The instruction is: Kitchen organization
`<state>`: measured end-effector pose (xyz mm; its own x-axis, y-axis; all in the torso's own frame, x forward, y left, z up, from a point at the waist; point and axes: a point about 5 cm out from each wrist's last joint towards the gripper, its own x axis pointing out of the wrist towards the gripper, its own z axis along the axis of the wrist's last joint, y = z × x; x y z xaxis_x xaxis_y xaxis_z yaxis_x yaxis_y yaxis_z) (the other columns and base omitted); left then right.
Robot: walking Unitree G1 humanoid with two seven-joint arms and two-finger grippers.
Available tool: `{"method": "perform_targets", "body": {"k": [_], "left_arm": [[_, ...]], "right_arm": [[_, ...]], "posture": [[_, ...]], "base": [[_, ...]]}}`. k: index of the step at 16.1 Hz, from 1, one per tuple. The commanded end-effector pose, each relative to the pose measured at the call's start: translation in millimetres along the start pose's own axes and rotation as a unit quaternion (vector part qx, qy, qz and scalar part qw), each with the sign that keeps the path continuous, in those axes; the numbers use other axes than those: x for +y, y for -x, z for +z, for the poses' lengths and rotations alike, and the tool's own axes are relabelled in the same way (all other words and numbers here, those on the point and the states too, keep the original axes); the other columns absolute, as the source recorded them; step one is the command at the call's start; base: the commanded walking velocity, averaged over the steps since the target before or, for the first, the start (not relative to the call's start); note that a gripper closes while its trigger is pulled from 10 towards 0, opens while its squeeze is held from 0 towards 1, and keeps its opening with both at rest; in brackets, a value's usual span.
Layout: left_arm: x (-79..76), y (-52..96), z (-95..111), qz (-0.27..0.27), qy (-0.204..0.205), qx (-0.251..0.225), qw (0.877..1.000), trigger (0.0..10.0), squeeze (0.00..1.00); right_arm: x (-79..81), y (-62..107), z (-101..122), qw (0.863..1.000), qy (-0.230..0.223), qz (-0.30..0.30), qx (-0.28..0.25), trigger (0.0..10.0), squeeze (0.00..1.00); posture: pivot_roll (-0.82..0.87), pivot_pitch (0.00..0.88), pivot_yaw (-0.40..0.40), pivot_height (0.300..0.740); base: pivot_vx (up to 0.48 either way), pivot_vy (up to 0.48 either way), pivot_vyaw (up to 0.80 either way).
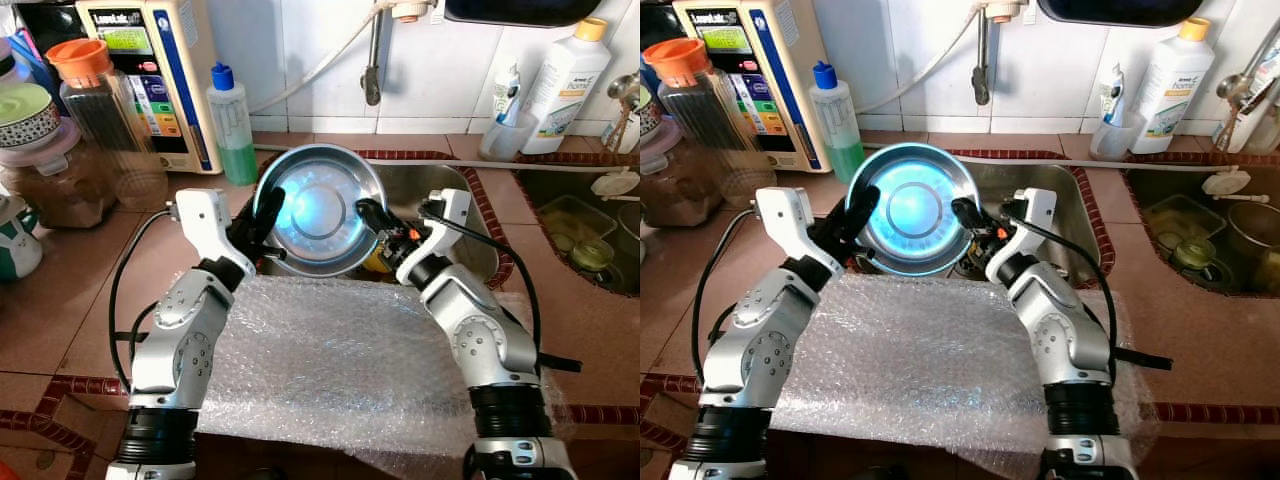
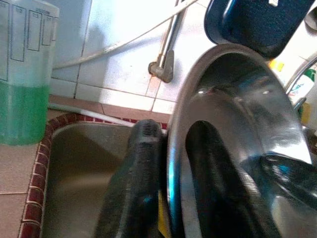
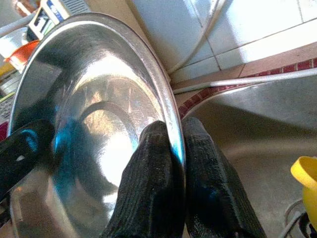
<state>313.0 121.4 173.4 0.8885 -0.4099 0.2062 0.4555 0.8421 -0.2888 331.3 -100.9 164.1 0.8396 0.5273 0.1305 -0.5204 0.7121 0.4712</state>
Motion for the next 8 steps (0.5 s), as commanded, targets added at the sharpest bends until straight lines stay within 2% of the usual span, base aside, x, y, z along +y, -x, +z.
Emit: {"method": "perform_targets", "body": {"k": [1, 4, 7, 8], "left_arm": [[-6.6, -0.1, 4.1, -0.024, 0.002, -0.003, 1.0, 10.0, 1.0], [-16.4, 1.1, 3.2, -0.052, 0.004, 0.003, 0.999, 10.0, 1.0], [-17.1, 1.7, 2.3, -0.052, 0.008, 0.006, 0.999, 10.0, 1.0], [-15.0, 2.5, 1.8, -0.045, 0.007, 0.009, 0.999, 10.0, 1.0]], "right_arm": [[-0.3, -5.3, 4.7, 1.0, 0.006, -0.02, -0.014, 0.0, 0.0], [-5.1, -6.0, 5.1, 0.999, 0.007, -0.046, -0.025, 0.0, 0.0], [-9.0, -6.6, 6.6, 0.997, 0.008, -0.064, -0.034, 0.0, 0.0], [-16.7, -6.7, 10.2, 0.994, 0.016, -0.098, -0.045, 0.0, 0.0]], "posture": [[0.11, 0.041, 0.082, 0.74], [0.12, 0.043, 0.085, 0.74], [0.12, 0.046, 0.086, 0.74], [0.12, 0.048, 0.087, 0.74]], "base": [[0.0, 0.0, 0.0], [0.0, 0.0, 0.0], [0.0, 0.0, 0.0], [0.0, 0.0, 0.0]]}}
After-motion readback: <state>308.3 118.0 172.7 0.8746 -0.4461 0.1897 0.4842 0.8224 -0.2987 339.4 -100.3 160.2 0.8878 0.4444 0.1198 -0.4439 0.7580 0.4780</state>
